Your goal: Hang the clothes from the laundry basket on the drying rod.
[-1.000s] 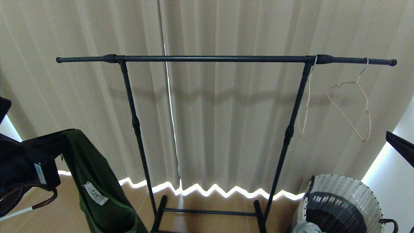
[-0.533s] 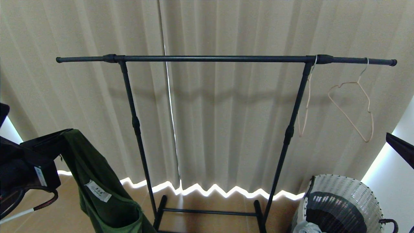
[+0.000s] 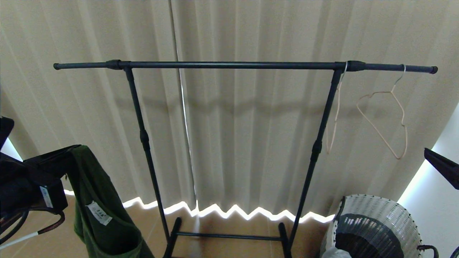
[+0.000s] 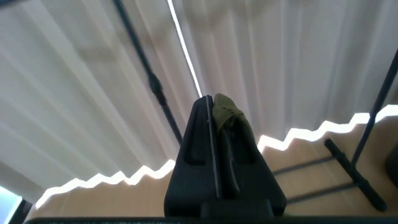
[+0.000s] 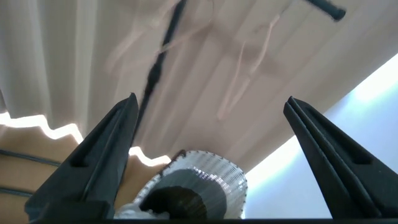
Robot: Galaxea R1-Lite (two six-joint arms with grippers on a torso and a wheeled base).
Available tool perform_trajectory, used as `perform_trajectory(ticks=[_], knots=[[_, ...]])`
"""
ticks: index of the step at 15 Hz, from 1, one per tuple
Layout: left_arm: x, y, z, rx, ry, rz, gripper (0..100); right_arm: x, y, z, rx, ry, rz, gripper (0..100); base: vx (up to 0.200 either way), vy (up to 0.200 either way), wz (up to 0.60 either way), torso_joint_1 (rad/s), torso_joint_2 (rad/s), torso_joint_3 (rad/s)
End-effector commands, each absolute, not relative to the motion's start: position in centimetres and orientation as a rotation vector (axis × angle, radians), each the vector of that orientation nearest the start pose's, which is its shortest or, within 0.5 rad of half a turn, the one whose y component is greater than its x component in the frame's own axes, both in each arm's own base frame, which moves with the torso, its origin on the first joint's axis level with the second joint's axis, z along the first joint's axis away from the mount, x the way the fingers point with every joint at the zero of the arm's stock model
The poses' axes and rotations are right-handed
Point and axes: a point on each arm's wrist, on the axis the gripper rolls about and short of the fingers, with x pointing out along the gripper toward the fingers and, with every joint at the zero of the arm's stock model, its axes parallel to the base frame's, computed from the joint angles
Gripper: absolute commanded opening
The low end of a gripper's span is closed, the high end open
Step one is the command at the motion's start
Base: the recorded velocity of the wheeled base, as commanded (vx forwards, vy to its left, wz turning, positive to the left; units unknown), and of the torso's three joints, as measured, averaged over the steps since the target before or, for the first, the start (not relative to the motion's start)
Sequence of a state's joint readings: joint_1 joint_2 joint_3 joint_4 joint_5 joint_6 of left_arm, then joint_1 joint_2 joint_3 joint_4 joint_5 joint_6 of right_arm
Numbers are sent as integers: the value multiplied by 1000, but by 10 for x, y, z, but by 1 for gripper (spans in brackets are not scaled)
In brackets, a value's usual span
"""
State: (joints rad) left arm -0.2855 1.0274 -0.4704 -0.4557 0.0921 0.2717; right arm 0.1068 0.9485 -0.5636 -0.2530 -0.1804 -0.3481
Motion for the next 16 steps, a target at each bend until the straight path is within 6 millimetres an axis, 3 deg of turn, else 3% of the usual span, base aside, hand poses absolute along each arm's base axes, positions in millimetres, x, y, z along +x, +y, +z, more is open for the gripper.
perform_trajectory(ticks=[1,6,16], knots=[[130,-36,218,289,71,-207,0,117,8,235,-366,141,-52,100,0,-200,0,17,2,-7],[130,-37,217,298,74,-211,0,117,8,234,-366,144,-54,100,0,-200,0,2,1,0],[127,-36,212,308,86,-213,0,118,8,243,-363,119,-59,100,20,0,0,0,1,0]])
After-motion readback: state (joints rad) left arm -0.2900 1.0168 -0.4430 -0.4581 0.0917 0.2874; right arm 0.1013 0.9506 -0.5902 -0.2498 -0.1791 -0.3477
